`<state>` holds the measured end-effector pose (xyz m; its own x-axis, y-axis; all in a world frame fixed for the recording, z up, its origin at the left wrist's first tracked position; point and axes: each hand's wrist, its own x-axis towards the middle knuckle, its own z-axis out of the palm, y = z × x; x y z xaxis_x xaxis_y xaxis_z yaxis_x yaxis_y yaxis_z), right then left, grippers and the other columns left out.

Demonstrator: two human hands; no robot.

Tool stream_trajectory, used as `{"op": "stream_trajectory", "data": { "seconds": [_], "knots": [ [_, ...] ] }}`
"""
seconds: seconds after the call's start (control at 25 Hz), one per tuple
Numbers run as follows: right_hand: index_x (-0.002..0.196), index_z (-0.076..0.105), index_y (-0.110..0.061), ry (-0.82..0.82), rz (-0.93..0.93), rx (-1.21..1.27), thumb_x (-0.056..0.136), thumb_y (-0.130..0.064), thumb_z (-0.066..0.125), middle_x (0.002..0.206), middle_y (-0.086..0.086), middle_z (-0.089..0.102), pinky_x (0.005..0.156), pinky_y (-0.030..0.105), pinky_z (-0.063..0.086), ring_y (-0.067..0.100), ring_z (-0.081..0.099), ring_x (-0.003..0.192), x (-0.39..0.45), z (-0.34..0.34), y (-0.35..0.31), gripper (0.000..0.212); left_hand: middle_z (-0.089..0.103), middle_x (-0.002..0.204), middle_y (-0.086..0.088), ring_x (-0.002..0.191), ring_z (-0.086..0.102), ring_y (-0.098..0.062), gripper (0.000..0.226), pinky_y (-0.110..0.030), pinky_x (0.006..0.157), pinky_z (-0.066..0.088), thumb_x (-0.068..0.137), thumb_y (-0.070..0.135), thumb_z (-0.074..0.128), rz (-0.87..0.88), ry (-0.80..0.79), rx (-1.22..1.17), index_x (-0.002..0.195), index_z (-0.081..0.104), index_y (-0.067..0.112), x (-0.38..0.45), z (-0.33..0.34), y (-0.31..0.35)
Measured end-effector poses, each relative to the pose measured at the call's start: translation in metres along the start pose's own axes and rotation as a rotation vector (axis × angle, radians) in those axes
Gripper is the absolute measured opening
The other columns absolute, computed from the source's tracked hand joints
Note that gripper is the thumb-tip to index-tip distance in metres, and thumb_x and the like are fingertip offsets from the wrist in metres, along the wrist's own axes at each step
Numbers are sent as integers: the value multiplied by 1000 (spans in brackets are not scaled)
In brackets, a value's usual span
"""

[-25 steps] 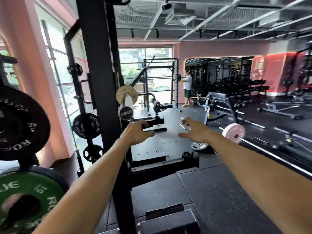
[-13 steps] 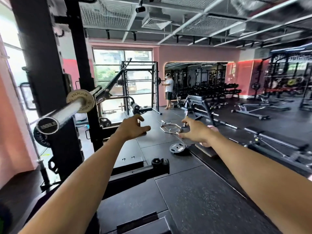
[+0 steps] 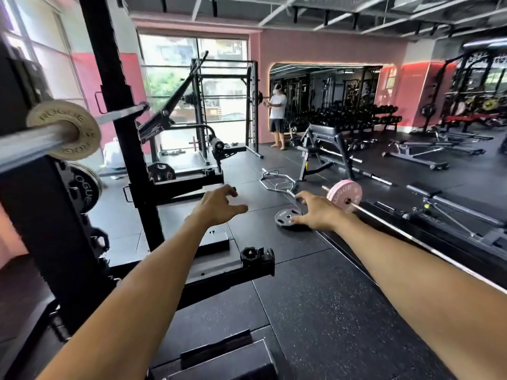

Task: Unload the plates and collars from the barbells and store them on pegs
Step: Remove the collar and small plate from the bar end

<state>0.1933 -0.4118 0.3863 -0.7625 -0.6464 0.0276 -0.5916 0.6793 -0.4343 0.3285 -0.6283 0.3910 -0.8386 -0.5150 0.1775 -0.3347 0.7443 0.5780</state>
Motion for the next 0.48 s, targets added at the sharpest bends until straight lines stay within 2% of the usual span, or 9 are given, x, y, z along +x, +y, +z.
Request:
{"op": "stream_trajectory", "data": {
  "seconds": [0.12, 0.2, 0.36, 0.48],
  "knots": [
    [143, 36, -21, -49, 27, -20, 83, -40, 70, 144, 7, 48, 107, 36, 39, 27, 47, 130, 73, 38, 14, 71, 62, 113, -3, 91, 58, -21, 52, -33, 86, 50, 75, 55, 73, -68, -60, -16, 119, 59, 31, 63, 39, -40],
    [144, 35, -22, -95, 39, -29, 85, -39, 69, 146, 5, 46, 108, 37, 37, 27, 45, 132, 114, 63, 20, 70, 63, 114, -6, 94, 59, -22, 51, -32, 88, 48, 76, 53, 73, -114, -97, -27, 119, 59, 30, 94, 61, -64],
    [143, 35, -23, -200, 95, -43, 85, -40, 67, 146, 7, 46, 108, 41, 38, 28, 46, 131, 193, 127, 43, 69, 62, 109, -2, 94, 55, -18, 46, -25, 79, 39, 80, 46, 72, -183, -205, -15, 119, 59, 25, 153, 117, -116],
    [141, 38, -23, -257, 120, -51, 85, -41, 67, 143, 9, 49, 106, 42, 40, 30, 49, 128, 230, 178, 63, 65, 63, 116, -3, 102, 57, -19, 48, -26, 85, 42, 78, 46, 73, -208, -293, 18, 119, 59, 26, 177, 164, -154]
  ]
}}
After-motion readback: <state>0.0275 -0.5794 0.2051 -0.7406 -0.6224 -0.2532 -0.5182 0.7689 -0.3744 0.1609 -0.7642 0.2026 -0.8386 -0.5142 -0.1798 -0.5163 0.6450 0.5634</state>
